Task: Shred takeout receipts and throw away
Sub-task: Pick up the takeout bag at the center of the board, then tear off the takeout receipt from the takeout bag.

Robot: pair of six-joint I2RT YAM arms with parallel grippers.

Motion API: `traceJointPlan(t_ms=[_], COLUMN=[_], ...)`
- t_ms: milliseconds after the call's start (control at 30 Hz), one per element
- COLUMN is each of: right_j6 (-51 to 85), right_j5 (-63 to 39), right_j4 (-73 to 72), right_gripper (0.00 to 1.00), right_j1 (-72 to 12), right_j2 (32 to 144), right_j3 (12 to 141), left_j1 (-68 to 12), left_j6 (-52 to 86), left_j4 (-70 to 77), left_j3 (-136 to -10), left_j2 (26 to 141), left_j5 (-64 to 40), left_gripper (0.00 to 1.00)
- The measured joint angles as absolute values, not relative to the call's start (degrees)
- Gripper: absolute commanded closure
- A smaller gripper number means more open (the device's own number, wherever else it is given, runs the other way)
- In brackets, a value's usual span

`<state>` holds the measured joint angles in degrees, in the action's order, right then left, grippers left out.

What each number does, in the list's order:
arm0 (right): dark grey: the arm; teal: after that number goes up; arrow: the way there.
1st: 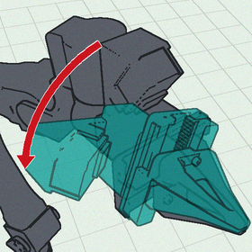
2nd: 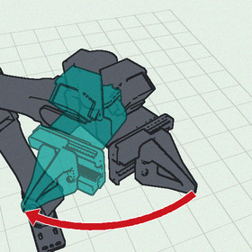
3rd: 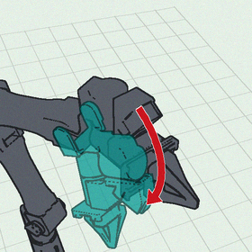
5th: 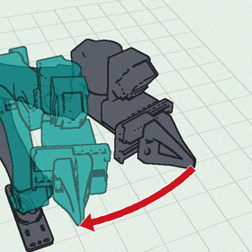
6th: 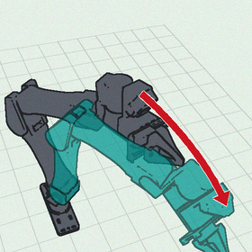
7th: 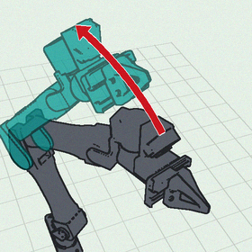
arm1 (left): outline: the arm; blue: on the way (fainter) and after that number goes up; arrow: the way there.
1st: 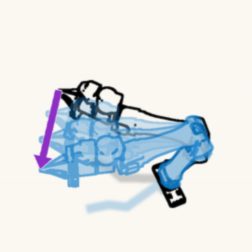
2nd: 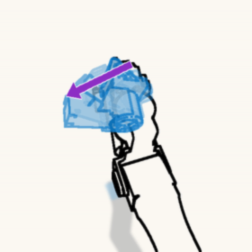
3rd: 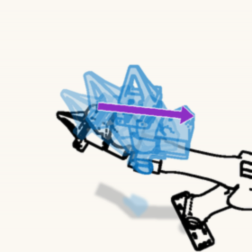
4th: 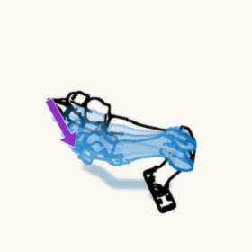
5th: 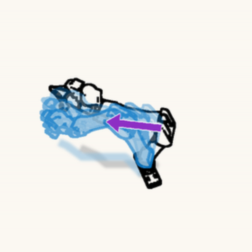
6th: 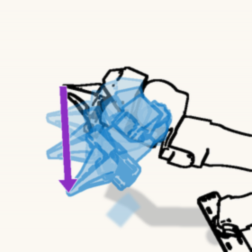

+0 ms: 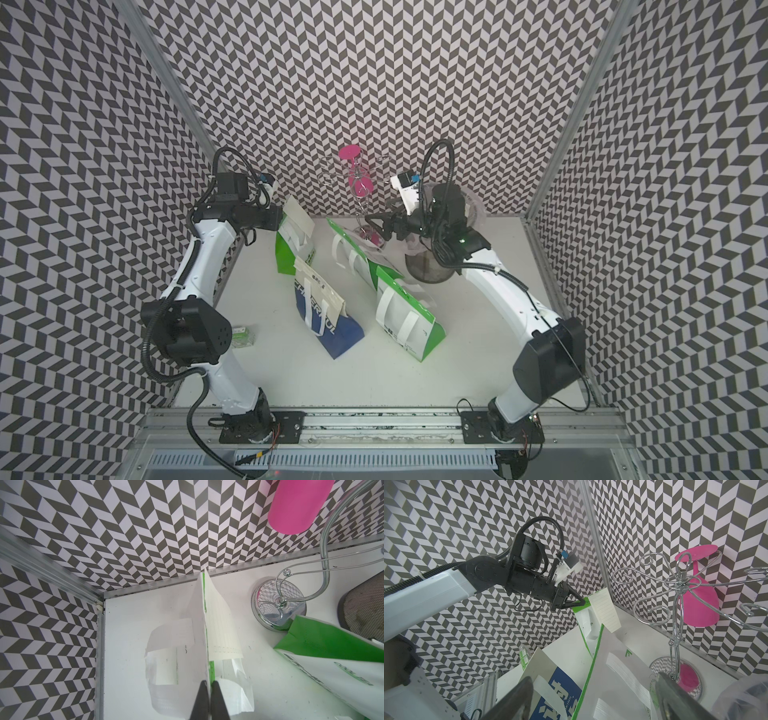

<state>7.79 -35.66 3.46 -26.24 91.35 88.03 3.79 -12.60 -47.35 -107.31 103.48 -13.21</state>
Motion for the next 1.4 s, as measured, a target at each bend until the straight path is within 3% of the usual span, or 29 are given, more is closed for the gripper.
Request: traceJointPlan(t_ms=[400, 800, 1400], right_j6=[0.64, -10.07, -12.97], right_j5=[-36.60, -28.67, -19.51], right_j4=[5.91, 10.39, 12.05], right_gripper=[0.13, 0.15, 0.16], right_j1=[-27.49, -34.92, -41.28], right_j2=[97.47, 105.43, 115.74], right_j3=[97.67, 105.08, 116.62], left_j1=[3.79, 1.63, 0.25], left_j6=[-15.55, -19.05, -21.23], left_j4=[-45.95, -45.32, -42.96], left_j3=[-99.55, -94.87, -94.50], left_j2=[97.45, 93.03, 87.07], left_j5=[-20.93, -22.65, -24.27], left_gripper=[1.00, 1.00, 1.00])
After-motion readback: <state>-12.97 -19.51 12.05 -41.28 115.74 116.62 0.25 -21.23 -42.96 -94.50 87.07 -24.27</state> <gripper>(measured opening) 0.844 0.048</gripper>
